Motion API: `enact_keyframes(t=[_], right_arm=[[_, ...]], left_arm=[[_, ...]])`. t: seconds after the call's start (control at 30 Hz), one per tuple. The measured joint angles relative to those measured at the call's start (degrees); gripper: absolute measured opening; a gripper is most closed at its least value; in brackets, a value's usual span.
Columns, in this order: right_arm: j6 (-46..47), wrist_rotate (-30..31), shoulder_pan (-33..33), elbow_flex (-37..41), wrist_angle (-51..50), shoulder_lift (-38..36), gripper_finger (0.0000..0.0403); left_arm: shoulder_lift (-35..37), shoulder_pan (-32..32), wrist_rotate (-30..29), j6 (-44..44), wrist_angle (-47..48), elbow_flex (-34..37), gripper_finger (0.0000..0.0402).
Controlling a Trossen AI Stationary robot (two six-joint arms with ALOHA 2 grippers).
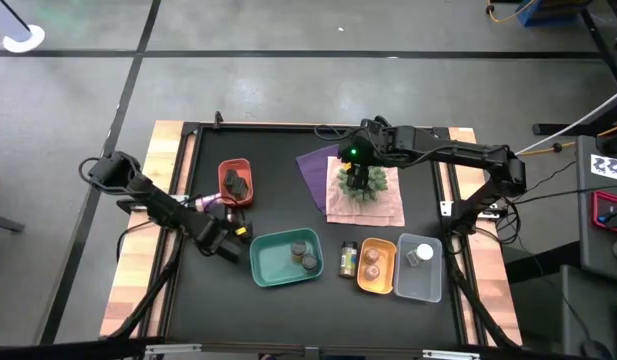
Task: Sort spices by type
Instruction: Put the orange seasoning bottle into the blue bin
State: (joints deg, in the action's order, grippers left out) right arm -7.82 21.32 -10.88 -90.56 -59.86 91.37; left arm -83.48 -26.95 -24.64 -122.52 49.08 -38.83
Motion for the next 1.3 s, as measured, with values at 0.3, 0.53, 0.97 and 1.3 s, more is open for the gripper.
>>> enact_keyframes(t=[0.3,0.53,0.97,1.3], right_arm=[[0.0,0.0,0.0,0.0,0.0,0.0,0.0266],[0.0,0.0,0.0,0.0,0.0,0.0,0.0266],[-0.1,0.0,0.0,0.0,0.0,0.0,0.0266],[0.0,0.0,0.0,0.0,0.4,0.0,0.0266]], left_arm=[[0.0,-1.5,-2.4,4.1,-2.5,0.0,0.017],[0.0,-1.6,-2.9,4.6,-2.7,0.0,0.017],[0.0,-1.6,-3.7,8.9,-2.8,0.0,0.017],[4.1,-1.6,-3.7,13.7,-3.3,0.0,0.017]])
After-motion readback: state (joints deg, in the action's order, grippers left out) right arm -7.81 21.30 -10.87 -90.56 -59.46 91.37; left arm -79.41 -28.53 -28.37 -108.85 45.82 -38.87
